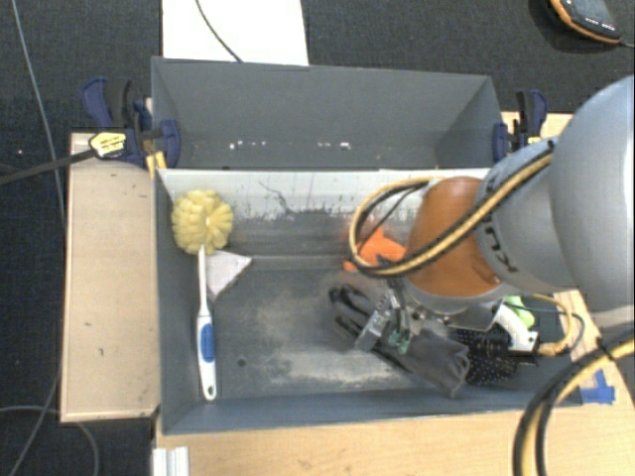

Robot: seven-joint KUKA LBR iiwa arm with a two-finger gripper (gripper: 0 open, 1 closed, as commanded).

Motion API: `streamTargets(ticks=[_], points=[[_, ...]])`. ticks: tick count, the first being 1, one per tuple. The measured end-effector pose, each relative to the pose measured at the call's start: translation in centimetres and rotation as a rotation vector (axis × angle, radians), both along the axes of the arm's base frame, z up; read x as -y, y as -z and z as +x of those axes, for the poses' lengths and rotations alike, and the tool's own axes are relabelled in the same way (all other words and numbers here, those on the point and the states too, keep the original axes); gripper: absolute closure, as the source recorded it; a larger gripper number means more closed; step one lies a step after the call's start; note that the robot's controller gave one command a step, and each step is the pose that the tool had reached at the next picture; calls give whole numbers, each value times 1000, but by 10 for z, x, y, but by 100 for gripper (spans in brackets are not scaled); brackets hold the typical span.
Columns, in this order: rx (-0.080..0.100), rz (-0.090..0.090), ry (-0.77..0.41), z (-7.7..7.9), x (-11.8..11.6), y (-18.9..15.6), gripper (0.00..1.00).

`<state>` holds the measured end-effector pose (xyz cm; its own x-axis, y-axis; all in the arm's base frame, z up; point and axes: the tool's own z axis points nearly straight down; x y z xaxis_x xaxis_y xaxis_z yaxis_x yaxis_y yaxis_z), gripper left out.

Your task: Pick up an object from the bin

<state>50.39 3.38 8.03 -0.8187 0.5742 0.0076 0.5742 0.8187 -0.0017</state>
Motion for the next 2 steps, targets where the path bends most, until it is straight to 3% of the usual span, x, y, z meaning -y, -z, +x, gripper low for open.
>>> streamTargets(ticks=[2], points=[[0, 0, -2, 0, 0, -39, 100]])
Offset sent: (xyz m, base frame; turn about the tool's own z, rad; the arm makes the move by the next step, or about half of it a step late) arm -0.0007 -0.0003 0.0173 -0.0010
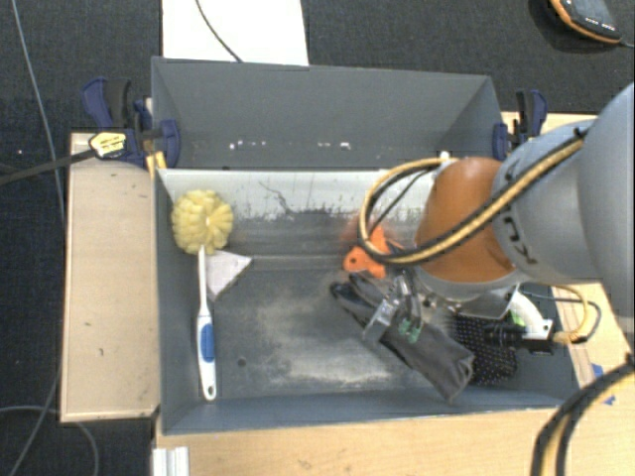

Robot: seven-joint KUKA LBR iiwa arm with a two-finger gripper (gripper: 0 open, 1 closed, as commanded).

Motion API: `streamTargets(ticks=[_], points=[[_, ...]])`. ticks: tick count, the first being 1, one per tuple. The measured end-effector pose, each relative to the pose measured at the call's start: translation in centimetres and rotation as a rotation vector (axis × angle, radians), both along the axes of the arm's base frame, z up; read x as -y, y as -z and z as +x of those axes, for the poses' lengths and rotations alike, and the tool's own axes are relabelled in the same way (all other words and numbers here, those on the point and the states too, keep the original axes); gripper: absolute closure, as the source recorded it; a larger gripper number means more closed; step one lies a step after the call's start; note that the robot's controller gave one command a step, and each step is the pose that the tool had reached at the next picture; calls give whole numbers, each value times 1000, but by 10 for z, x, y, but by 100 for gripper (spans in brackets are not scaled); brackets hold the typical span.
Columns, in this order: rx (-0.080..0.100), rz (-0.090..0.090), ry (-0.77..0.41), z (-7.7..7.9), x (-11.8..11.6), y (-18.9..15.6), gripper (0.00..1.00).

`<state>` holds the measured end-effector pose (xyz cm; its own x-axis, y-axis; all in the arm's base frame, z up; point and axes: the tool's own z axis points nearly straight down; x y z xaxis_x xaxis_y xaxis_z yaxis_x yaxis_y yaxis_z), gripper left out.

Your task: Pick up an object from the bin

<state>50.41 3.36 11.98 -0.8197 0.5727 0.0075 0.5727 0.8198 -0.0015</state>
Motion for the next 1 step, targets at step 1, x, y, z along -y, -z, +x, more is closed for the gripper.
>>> streamTargets(ticks=[1], points=[[-4, -1, -2, -1, 0, -25, 100]])
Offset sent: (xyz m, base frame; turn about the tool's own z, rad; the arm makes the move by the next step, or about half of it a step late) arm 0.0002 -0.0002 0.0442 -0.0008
